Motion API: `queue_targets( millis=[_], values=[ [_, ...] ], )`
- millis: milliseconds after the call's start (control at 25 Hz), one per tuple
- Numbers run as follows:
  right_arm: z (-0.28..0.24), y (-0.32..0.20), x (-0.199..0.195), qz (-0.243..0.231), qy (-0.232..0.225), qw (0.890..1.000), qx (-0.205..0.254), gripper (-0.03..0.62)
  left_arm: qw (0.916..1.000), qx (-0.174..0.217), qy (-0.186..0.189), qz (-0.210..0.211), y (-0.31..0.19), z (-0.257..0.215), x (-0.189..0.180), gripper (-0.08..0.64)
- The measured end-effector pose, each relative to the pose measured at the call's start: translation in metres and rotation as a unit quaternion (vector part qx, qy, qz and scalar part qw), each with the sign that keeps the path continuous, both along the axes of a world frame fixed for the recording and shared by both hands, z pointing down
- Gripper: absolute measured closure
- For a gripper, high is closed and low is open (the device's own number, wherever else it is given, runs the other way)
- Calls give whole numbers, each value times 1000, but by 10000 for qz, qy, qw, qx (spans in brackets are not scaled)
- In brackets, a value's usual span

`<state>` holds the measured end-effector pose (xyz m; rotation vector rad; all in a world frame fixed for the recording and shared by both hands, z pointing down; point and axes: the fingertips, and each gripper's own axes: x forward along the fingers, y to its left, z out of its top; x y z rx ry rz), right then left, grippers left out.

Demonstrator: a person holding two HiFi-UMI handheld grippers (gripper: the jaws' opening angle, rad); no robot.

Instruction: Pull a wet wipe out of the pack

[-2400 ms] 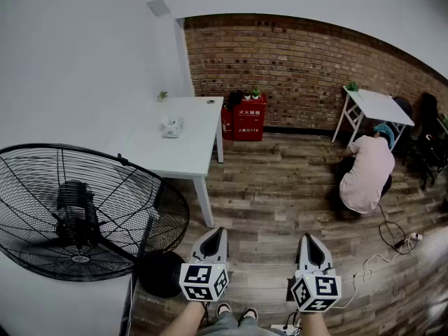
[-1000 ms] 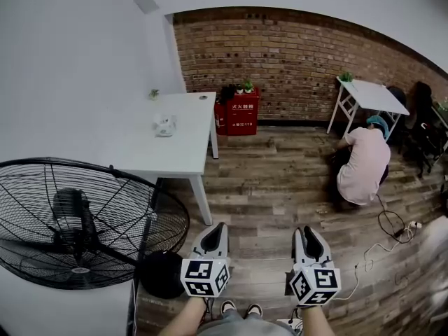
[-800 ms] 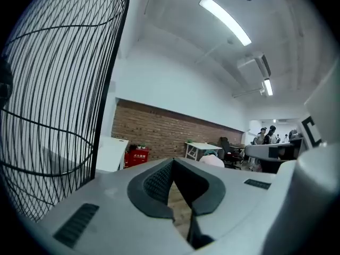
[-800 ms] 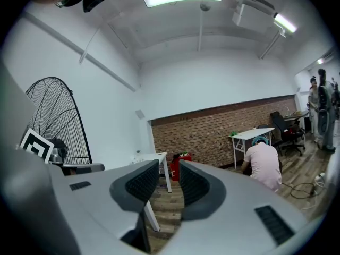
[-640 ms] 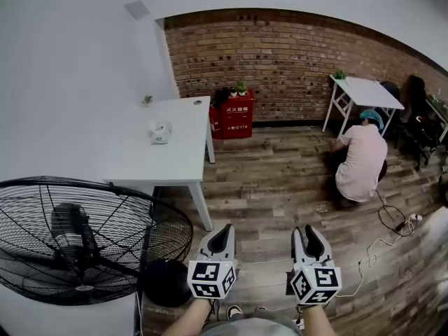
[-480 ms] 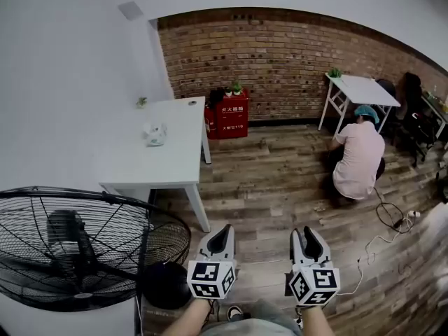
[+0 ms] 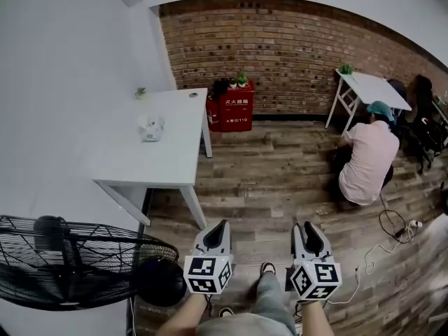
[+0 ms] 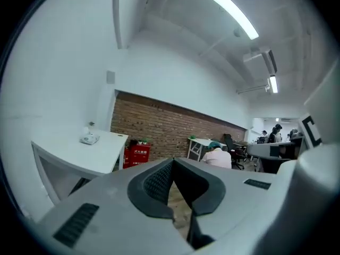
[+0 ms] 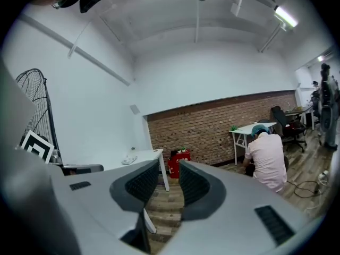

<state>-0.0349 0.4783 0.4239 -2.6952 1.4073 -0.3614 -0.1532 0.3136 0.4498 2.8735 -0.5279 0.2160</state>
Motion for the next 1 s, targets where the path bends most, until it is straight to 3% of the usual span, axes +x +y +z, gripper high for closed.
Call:
queue_targets(
  millis=[400, 1000],
  values=[
    [-15, -85, 119, -942, 68, 9955, -29, 476, 9923, -149, 23, -1233, -77, -8, 67, 560],
    [-14, -129, 264, -1352, -120, 9907, 113, 482, 9740, -52, -169, -2260, -140, -5, 154, 560]
  ],
)
